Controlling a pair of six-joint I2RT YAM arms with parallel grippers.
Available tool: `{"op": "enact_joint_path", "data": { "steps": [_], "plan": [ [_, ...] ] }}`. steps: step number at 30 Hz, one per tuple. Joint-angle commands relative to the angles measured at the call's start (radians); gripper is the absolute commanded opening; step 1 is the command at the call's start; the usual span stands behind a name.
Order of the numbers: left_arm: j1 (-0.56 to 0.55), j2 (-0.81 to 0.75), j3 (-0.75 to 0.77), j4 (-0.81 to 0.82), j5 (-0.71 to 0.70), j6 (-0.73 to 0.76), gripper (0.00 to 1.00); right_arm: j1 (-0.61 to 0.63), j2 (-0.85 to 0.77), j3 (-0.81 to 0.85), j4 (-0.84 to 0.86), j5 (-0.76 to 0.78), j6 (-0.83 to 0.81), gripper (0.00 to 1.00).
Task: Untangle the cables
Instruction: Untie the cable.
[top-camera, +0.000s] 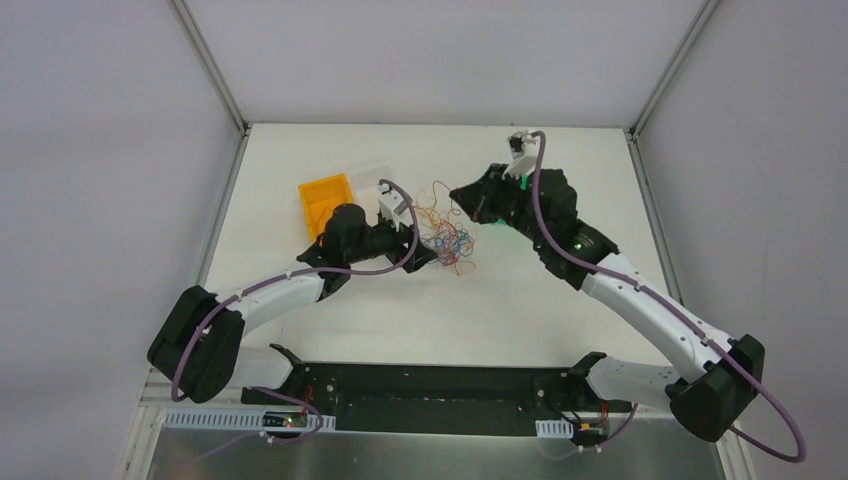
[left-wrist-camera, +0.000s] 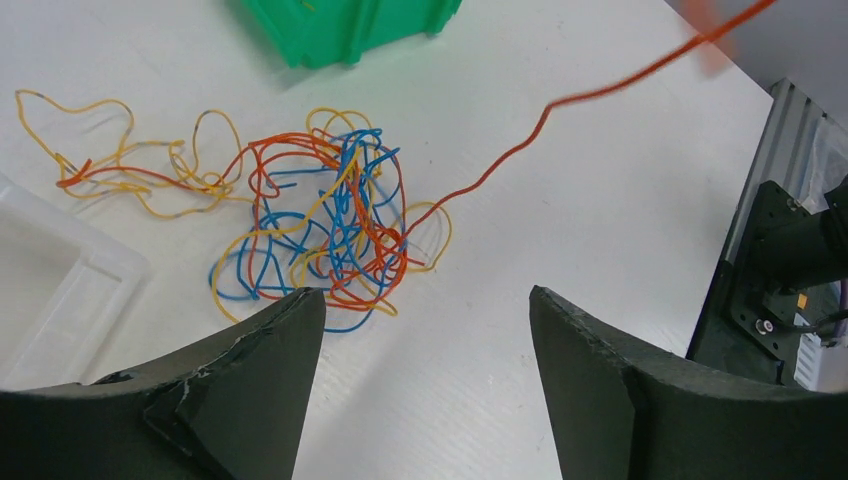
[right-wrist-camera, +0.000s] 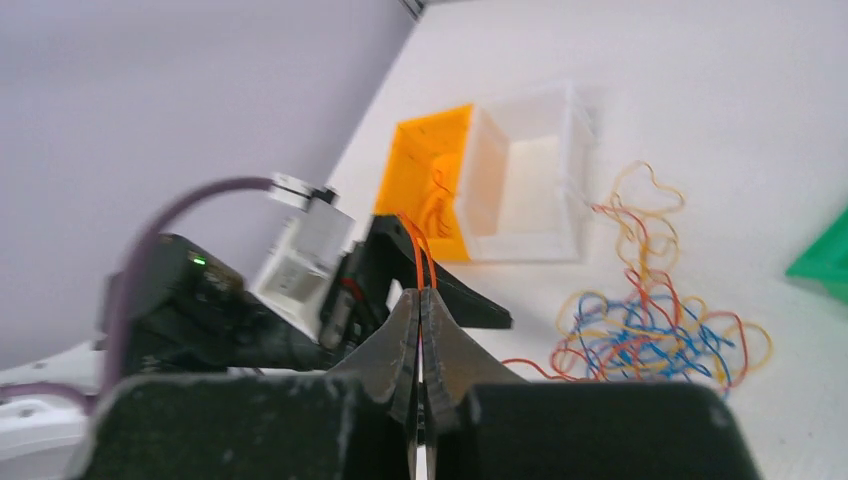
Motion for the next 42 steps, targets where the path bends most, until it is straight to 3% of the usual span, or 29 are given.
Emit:
{"op": "enact_joint_path", "data": {
  "steps": [1,10,18,29,32,35,37,39,40,41,42],
  "plan": [
    [-0.007,-0.054,-0.005,0.066,0.014,0.025,0.77,-0.002,-0.027,0.187,-0.145,-0.061,0.002,0.00],
    [-0.007,-0.170,-0.106,0.194,0.040,0.055,0.81,-0.002,0.026,0.312,-0.170,-0.060,0.036,0.00],
    [-0.019,0.011,-0.066,0.334,0.107,-0.041,0.76,0.002,0.033,0.290,-0.144,-0.118,0.100,0.00],
    [-0.077,0.107,-0.049,0.410,0.112,-0.008,0.79,0.059,0.017,0.252,-0.133,-0.169,0.152,0.00],
    [-0.090,0.117,-0.041,0.411,0.114,0.001,0.76,0.067,0.017,0.251,-0.133,-0.178,0.167,0.00],
    [-0.095,0.106,-0.041,0.408,0.137,0.007,0.62,0.075,0.014,0.241,-0.133,-0.191,0.175,0.00],
    [-0.094,0.090,-0.045,0.405,0.159,0.013,0.39,0.079,0.019,0.240,-0.144,-0.201,0.168,0.00],
    [-0.095,0.074,-0.051,0.405,0.167,0.014,0.08,0.079,0.023,0.242,-0.167,-0.192,0.151,0.00],
    [-0.095,0.068,-0.053,0.403,0.166,0.016,0.00,0.078,0.024,0.244,-0.182,-0.184,0.138,0.01],
    [-0.095,0.060,-0.054,0.393,0.160,0.018,0.00,0.078,0.025,0.250,-0.201,-0.176,0.123,0.10],
    [-0.095,0.055,-0.055,0.387,0.152,0.020,0.00,0.078,0.025,0.255,-0.222,-0.167,0.104,0.25]
  ]
}}
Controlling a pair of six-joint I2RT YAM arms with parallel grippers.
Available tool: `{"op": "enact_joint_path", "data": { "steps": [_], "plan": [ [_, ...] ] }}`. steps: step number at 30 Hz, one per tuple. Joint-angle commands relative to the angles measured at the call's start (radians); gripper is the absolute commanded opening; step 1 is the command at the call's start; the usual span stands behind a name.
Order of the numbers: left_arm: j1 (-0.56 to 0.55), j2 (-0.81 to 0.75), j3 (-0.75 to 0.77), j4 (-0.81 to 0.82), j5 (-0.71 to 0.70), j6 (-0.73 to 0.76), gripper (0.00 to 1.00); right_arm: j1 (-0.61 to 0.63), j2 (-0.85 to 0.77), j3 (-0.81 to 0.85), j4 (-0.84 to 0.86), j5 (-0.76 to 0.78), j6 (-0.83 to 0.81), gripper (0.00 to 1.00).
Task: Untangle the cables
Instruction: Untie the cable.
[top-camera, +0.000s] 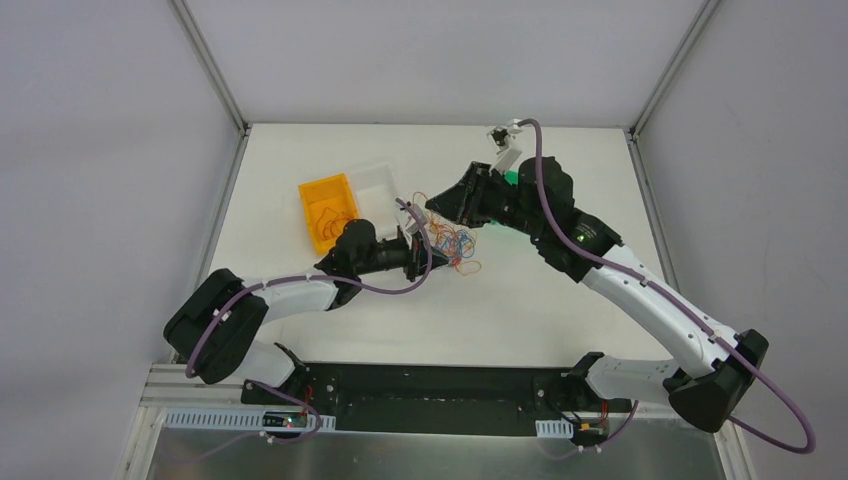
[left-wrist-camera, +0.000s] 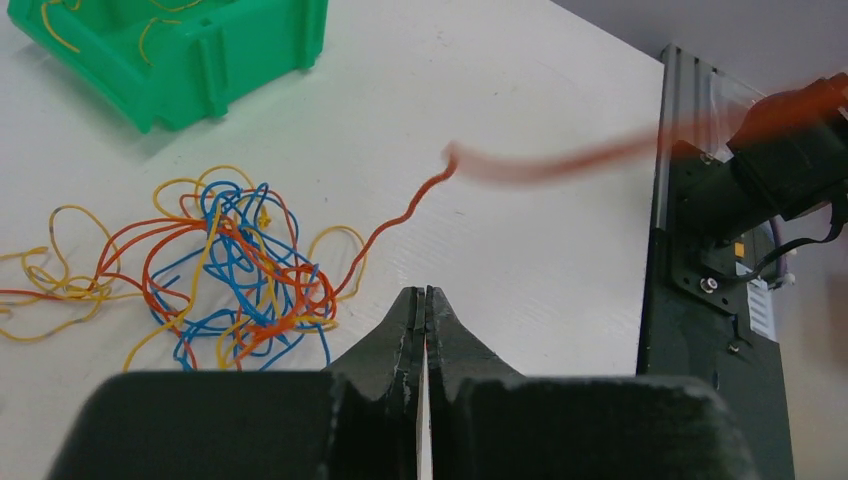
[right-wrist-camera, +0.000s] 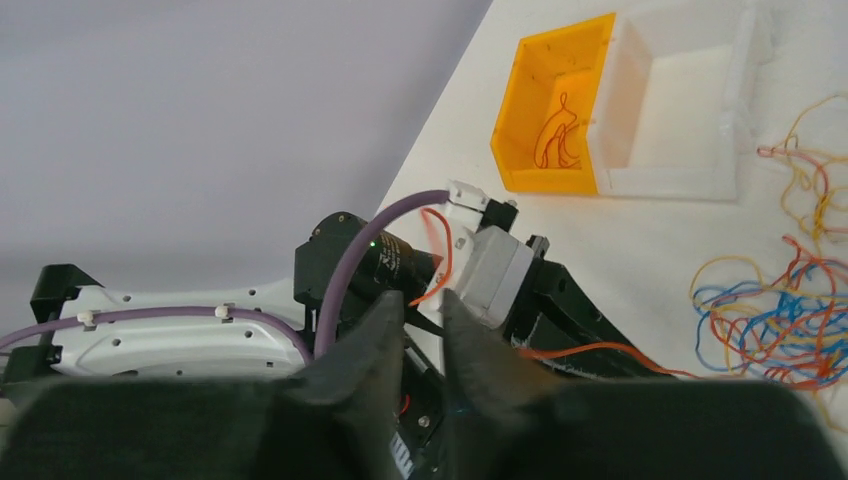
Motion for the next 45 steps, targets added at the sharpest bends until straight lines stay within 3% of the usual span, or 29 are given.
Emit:
{"op": "enact_joint_path", "data": {
  "steps": [1,3,7,11,16,18,21,25,31,36,42,45],
  "plan": [
    [-0.004,-0.061,0.021,0.045,0.021,0.025,0.00,0.005,-0.017,0.021,-0.053,0.018,-0.059,0.43],
    [-0.004,-0.070,0.014,0.035,-0.003,0.036,0.00,0.004,-0.029,0.013,-0.091,0.078,-0.106,0.61],
    [-0.004,-0.105,-0.003,0.030,-0.025,0.049,0.00,0.001,-0.075,-0.076,-0.093,0.288,-0.201,0.72],
    [-0.004,-0.140,-0.012,0.018,-0.045,0.050,0.00,-0.024,-0.088,-0.182,-0.069,0.420,-0.243,0.72],
    [-0.004,-0.216,0.006,-0.058,-0.059,0.030,0.00,-0.049,-0.139,-0.339,-0.025,0.461,-0.264,0.73],
    [-0.004,-0.262,0.053,-0.197,-0.071,0.007,0.00,-0.056,-0.189,-0.418,0.011,0.480,-0.276,0.74],
    [-0.003,-0.320,0.175,-0.416,-0.073,-0.018,0.00,-0.065,-0.265,-0.547,0.137,0.398,-0.295,0.75],
    [-0.003,-0.371,0.270,-0.509,-0.088,-0.079,0.00,-0.061,-0.305,-0.670,0.335,0.169,-0.350,0.74],
    [-0.006,-0.354,0.436,-0.638,0.000,-0.138,0.00,-0.034,-0.191,-0.657,0.516,0.057,-0.411,0.74],
    [-0.005,-0.339,0.479,-0.723,-0.087,-0.120,0.00,-0.015,-0.050,-0.586,0.519,0.241,-0.369,0.72],
    [-0.004,-0.219,0.434,-0.822,-0.320,-0.132,0.46,-0.017,-0.157,-0.726,0.595,0.535,-0.306,0.72],
    [-0.005,-0.156,0.396,-0.843,-0.430,-0.193,0.56,-0.028,-0.194,-0.760,0.584,0.573,-0.294,0.73]
  ]
}}
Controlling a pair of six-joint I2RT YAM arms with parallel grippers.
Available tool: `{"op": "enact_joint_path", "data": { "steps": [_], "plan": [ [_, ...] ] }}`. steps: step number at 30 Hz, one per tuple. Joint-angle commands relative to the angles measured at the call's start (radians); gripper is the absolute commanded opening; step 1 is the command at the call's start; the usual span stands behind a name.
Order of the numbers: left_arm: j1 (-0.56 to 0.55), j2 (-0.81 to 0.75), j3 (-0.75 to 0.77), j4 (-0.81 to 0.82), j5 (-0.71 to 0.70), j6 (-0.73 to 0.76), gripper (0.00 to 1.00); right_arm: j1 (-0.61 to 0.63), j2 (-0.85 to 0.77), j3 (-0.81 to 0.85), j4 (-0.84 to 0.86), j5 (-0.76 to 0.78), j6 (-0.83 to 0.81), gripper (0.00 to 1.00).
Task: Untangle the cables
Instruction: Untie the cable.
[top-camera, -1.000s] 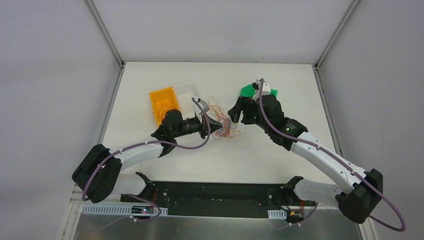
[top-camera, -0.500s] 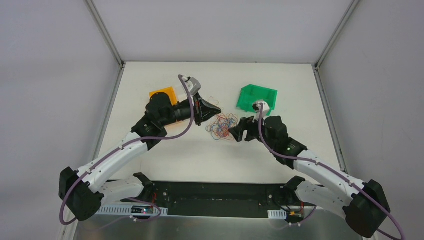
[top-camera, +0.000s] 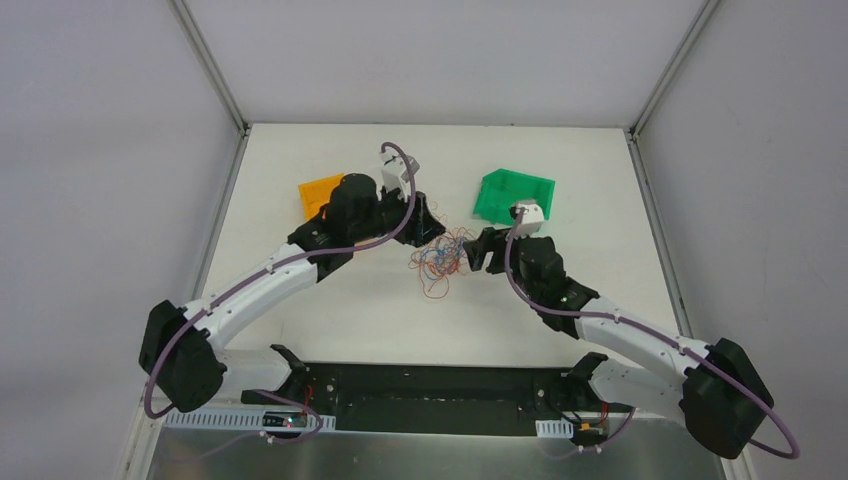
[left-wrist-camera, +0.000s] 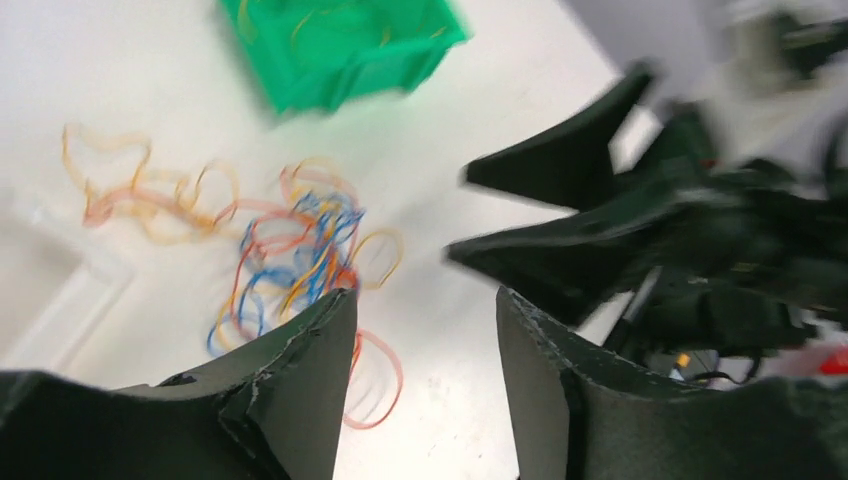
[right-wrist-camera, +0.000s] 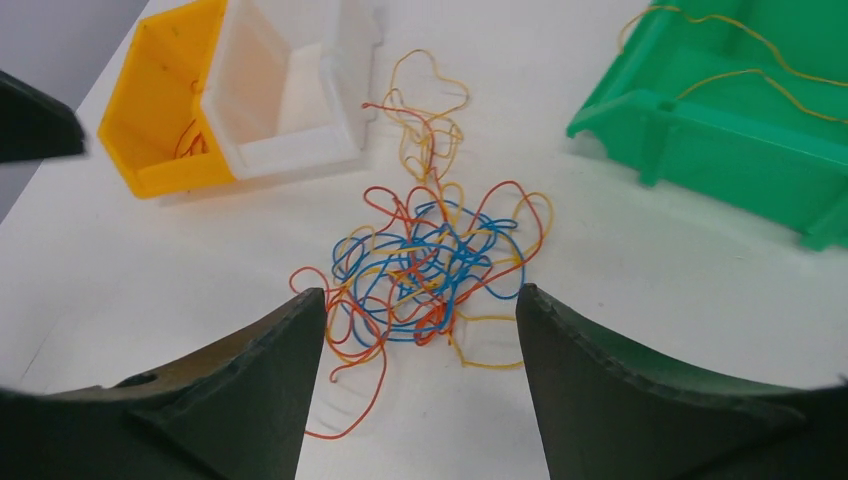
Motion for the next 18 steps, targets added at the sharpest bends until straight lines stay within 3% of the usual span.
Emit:
{"op": "enact_joint_path", "data": {
  "steps": [1,7,13,18],
  "plan": [
    [-0.005,0.081,-0.053,-0.083,-0.212,-0.086,0.58,-0.011,-0.069,-0.036,0.066,0.158,0.041,0.73],
    [-0.035,0.206,-0.077,-0.148,-0.254,-0.138,0.63,-0.013,-0.056,-0.014,0.020,0.181,0.059,0.73],
    [-0.195,0.349,0.051,-0.359,-0.459,-0.081,0.66,-0.015,-0.044,-0.009,0.020,0.181,0.067,0.74],
    [-0.252,0.444,0.126,-0.446,-0.570,-0.075,0.66,-0.017,-0.067,-0.016,0.015,0.193,0.067,0.74]
  ]
}}
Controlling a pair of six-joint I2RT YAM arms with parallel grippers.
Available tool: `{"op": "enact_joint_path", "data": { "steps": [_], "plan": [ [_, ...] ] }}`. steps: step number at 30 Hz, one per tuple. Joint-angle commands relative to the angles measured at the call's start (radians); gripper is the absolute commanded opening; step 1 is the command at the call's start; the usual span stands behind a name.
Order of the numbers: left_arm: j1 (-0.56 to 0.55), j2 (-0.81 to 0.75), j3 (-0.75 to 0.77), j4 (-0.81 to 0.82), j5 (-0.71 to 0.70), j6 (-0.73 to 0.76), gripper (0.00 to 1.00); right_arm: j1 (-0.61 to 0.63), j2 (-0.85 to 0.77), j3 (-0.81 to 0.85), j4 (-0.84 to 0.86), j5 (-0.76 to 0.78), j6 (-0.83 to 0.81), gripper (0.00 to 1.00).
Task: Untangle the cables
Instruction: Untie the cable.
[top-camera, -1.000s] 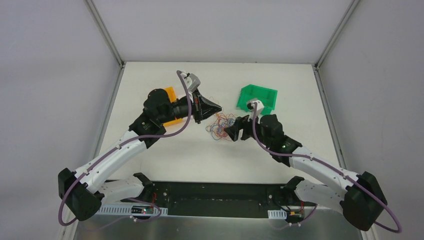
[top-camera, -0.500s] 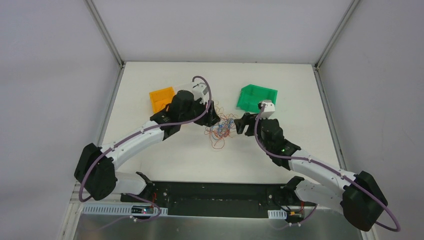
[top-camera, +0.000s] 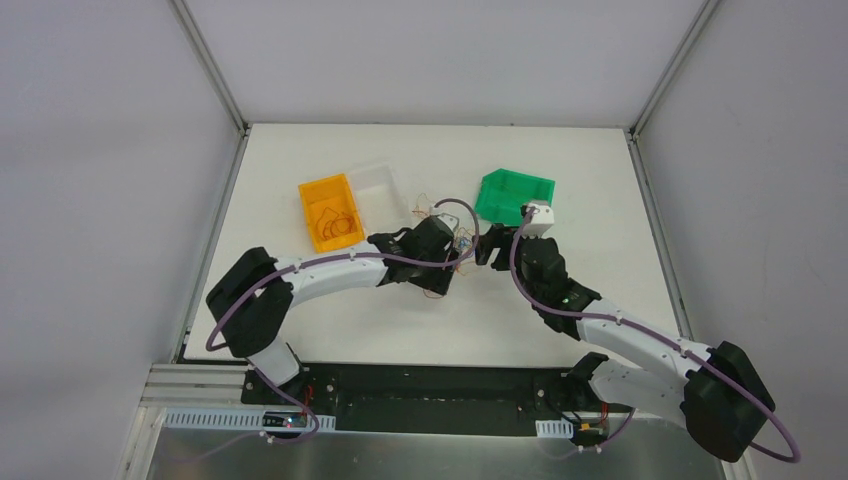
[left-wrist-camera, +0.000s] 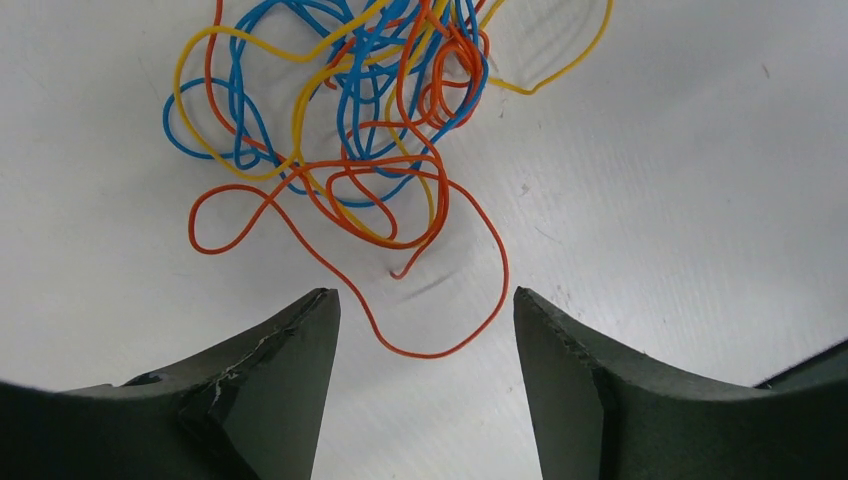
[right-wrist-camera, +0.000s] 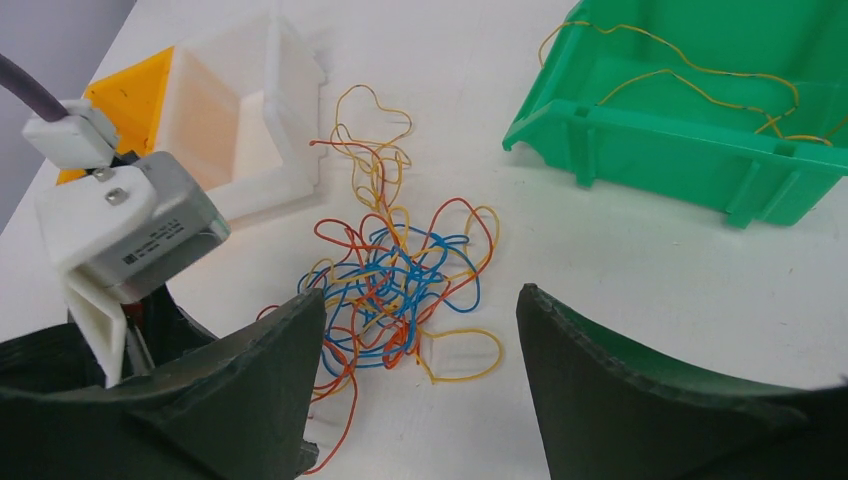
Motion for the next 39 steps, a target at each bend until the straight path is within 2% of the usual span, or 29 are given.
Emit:
{"op": "enact_joint_path", "data": {
  "steps": [1,8,17,20,22,24,25,29,33,39],
  "plan": [
    [-0.027,0.057,0.090,-0.119,-0.164,0.021,0.66,-0.006,-0.024,0.018,0.018,0.036,0.013,0.74],
    [-0.028,0.138,0.153,-0.133,-0.211,0.064,0.63,-0.011,-0.034,0.014,0.018,0.037,0.014,0.74],
    [-0.045,0.182,0.174,-0.133,-0.116,0.034,0.47,-0.014,-0.037,0.011,0.018,0.041,0.014,0.74],
    [-0.051,0.165,0.162,-0.138,-0.090,0.024,0.35,-0.016,-0.034,0.012,0.018,0.040,0.014,0.74],
    [-0.050,0.152,0.155,-0.143,-0.069,0.018,0.21,-0.015,-0.028,0.015,0.018,0.038,0.016,0.74],
    [-0.049,0.142,0.151,-0.148,-0.046,0.017,0.02,-0.015,-0.023,0.017,0.018,0.035,0.017,0.74],
    [-0.049,0.136,0.151,-0.154,-0.040,0.016,0.00,-0.016,-0.019,0.018,0.018,0.034,0.017,0.74],
    [-0.048,0.075,0.167,-0.219,-0.044,0.014,0.00,-0.017,-0.013,0.018,0.018,0.036,0.017,0.74],
    [-0.029,-0.060,0.203,-0.319,-0.060,0.038,0.00,-0.018,0.006,0.025,0.017,0.012,0.017,0.74],
    [0.107,-0.244,0.192,-0.401,0.055,0.048,0.00,-0.019,0.089,0.075,-0.010,-0.064,0.036,0.77]
  ]
}}
